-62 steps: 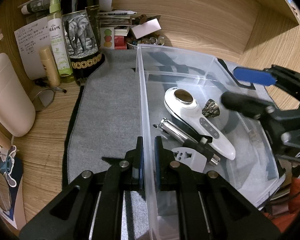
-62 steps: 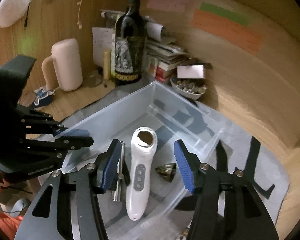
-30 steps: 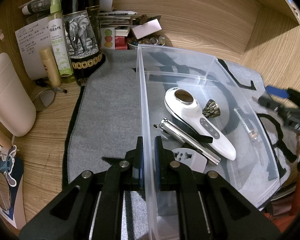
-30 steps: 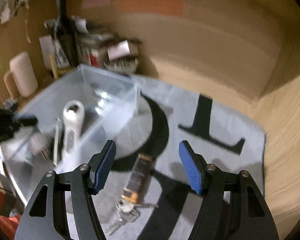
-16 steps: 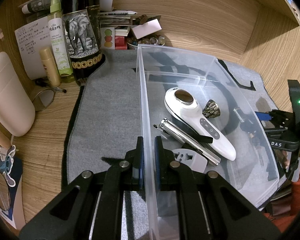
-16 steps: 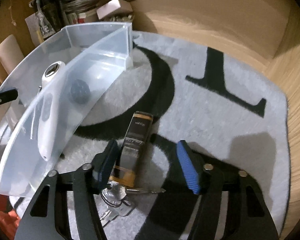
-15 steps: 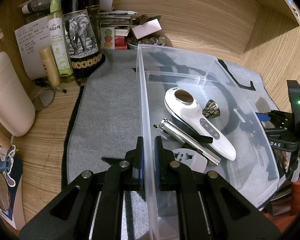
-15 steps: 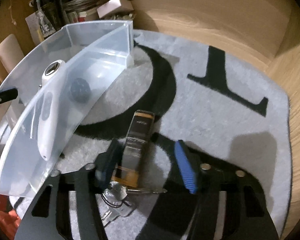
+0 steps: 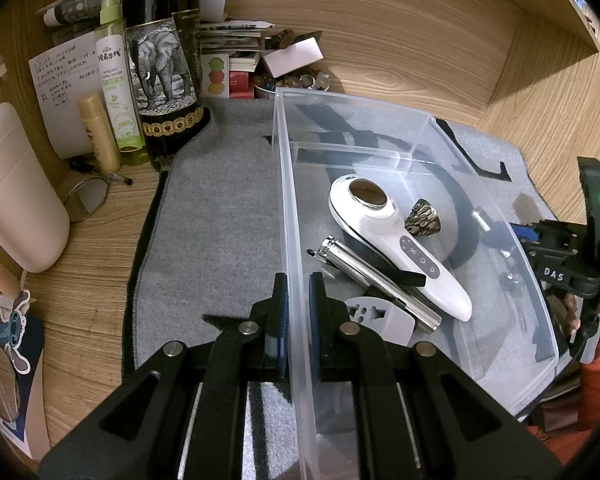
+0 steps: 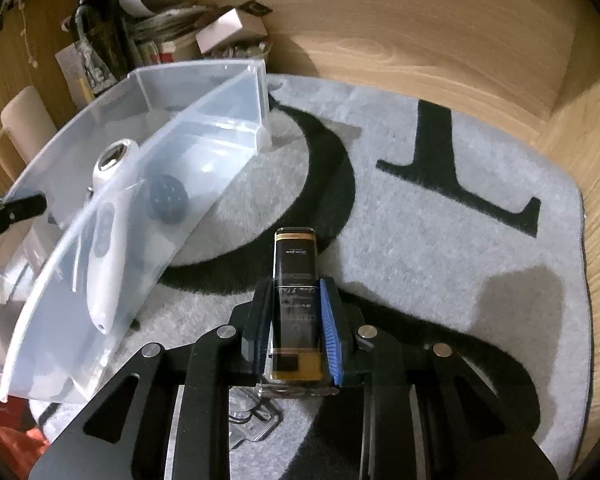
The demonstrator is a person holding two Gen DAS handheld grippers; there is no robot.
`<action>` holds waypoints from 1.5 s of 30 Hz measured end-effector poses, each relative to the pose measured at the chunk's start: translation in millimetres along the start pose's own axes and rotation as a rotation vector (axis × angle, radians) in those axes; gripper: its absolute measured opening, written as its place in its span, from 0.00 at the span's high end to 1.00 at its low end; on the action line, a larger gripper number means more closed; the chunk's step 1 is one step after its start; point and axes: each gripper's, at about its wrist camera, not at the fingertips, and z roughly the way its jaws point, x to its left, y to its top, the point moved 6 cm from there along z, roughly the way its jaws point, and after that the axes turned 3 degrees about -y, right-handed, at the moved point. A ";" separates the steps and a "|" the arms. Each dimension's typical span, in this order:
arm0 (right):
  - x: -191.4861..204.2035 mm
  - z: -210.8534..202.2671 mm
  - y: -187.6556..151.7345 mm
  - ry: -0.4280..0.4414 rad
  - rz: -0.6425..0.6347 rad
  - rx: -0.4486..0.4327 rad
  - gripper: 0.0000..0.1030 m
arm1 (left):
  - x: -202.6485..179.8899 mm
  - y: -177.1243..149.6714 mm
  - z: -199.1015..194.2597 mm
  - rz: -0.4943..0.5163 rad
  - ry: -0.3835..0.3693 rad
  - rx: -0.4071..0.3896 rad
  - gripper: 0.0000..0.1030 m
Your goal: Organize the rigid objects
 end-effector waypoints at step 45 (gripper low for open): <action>120.6 -49.0 82.9 0.098 -0.273 -0.228 0.79 | 0.1 1.5 0.7 0.006 -0.018 -0.006 0.91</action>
